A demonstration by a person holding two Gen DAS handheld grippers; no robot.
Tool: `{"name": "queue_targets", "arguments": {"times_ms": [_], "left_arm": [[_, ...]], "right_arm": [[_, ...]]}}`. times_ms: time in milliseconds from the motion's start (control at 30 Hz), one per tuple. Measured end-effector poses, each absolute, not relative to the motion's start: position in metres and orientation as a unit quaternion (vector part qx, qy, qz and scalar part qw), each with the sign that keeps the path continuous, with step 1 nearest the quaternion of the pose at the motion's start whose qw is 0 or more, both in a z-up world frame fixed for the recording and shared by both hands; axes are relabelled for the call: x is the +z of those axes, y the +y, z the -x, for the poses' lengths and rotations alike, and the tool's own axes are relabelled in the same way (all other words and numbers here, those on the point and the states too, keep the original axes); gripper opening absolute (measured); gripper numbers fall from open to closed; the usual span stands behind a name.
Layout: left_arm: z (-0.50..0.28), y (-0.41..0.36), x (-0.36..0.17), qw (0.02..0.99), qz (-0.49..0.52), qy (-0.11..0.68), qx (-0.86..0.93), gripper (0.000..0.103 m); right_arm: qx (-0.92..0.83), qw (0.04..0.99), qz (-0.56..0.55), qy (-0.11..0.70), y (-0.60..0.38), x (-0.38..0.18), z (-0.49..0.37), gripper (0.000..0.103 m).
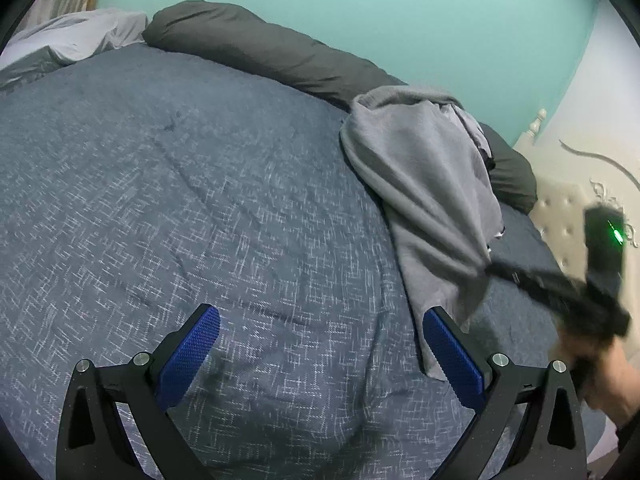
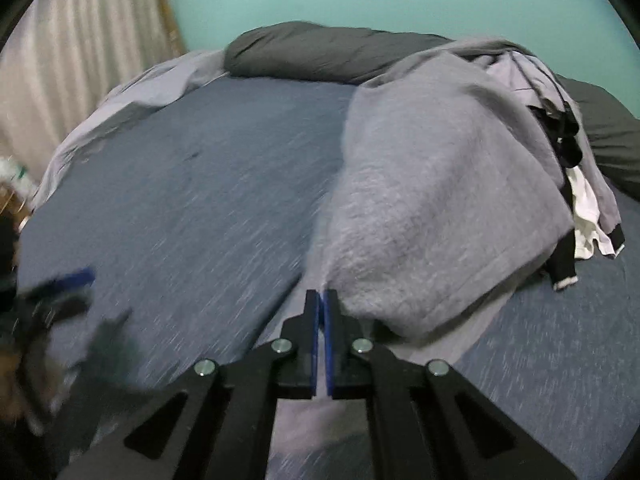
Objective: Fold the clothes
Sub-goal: 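Pull the grey sweatshirt off the pile with the right gripper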
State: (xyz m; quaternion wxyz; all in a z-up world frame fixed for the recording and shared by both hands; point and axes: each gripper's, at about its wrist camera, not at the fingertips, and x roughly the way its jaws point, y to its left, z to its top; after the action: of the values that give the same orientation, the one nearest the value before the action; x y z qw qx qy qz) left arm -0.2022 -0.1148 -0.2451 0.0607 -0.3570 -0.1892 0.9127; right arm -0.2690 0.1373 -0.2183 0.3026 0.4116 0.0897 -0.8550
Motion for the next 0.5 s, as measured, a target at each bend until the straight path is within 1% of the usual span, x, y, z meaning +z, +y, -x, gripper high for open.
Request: {"name": "queue_targets", "arguments": {"times_ms": [100, 267, 367, 433, 467, 500], "left_arm": [[0.203, -0.117, -0.245, 0.055, 0.354, -0.192, 0.914, 0.103], [0.204, -0.116, -0.247, 0.058, 0.359, -0.192, 0.912, 0.103], [0.206, -0.117, -0.247, 0.059, 0.359, -0.193, 0.911, 0.103], [0.206, -0.117, -0.248, 0.06, 0.36, -0.193, 0.911, 0.103], [0.205, -0.117, -0.248, 0.06, 0.361, -0.192, 0.911, 0.103], [0.205, -0.116, -0.249, 0.06, 0.362, -0.191, 0.911, 0.103]], "right_arm": [[-0.843, 0.318, -0.424, 0.095, 0.139, -0.22, 0.247, 0.002], [-0.832, 0.327, -0.443, 0.07, 0.16, -0.223, 0.241, 0.002], [-0.86, 0.29, -0.419, 0.011, 0.186, -0.204, 0.259, 0.005], [-0.877, 0.253, -0.409, -0.026, 0.2, -0.194, 0.279, 0.019], [-0.885, 0.227, -0.406, -0.04, 0.206, -0.19, 0.292, 0.035], [-0.888, 0.214, -0.404, -0.049, 0.209, -0.188, 0.301, 0.039]]}}
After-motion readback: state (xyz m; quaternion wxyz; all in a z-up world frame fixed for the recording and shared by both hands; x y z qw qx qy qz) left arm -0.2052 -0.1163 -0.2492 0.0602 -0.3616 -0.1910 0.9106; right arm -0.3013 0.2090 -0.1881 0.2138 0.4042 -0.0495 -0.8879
